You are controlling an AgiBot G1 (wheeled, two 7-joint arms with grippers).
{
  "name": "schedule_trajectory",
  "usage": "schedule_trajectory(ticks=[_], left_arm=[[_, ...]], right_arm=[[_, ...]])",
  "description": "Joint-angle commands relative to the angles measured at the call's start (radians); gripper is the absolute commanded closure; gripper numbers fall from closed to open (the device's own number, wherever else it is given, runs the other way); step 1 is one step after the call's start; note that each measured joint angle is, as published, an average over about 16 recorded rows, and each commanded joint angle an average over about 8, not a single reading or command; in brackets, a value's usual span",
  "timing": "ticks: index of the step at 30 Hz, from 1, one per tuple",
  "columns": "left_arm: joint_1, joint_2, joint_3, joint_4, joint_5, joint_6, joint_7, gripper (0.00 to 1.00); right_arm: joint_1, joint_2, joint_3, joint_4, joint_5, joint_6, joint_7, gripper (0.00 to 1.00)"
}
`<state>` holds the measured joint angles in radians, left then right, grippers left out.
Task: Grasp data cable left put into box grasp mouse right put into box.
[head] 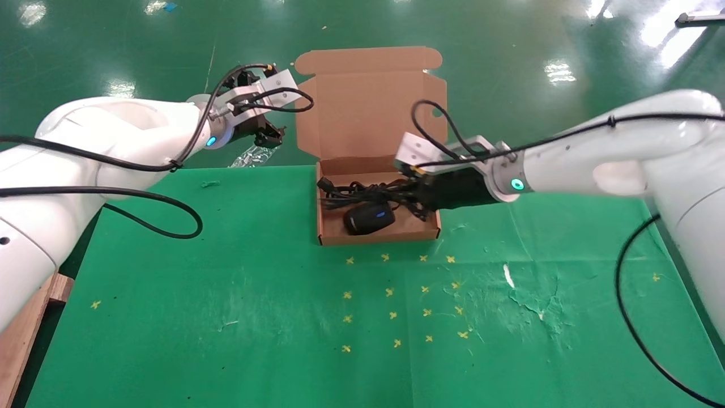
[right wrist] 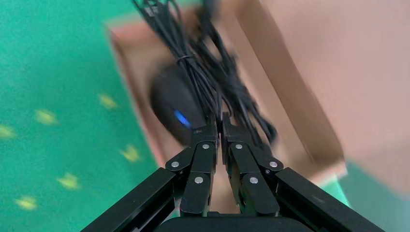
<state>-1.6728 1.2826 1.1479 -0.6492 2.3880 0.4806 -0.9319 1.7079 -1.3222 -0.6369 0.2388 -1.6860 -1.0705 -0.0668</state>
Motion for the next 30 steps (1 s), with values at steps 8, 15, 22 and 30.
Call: schedule_trajectory(ticks=[8,15,22,30], left_arm=[[0.0,-0.001,0.0,0.0,0.002,-0.001,-0.001,0.0],[0.001,0.0,-0.001,-0.001,0.001,0.0,-0.001,0.0],[0.001,-0.001,-0.001,-0.001,0.001,0.0,-0.001,0.0],[0.001,-0.001,0.0,-0.002,0.001,0.0,-0.001,0.0]], right_arm=[[-0.009,-0.017,-0.001,-0.075,-0.012,0.07,-0.026,0.0],[-0.008,-0.009,0.002,-0.047,-0.003,0.049,-0.019,0.0],[-0.035,0.024,0.018,0.009,0.042,0.023,-0.005,0.0],[-0.116,0.117,0.064,0.149,0.166,-0.038,0.03,0.0]])
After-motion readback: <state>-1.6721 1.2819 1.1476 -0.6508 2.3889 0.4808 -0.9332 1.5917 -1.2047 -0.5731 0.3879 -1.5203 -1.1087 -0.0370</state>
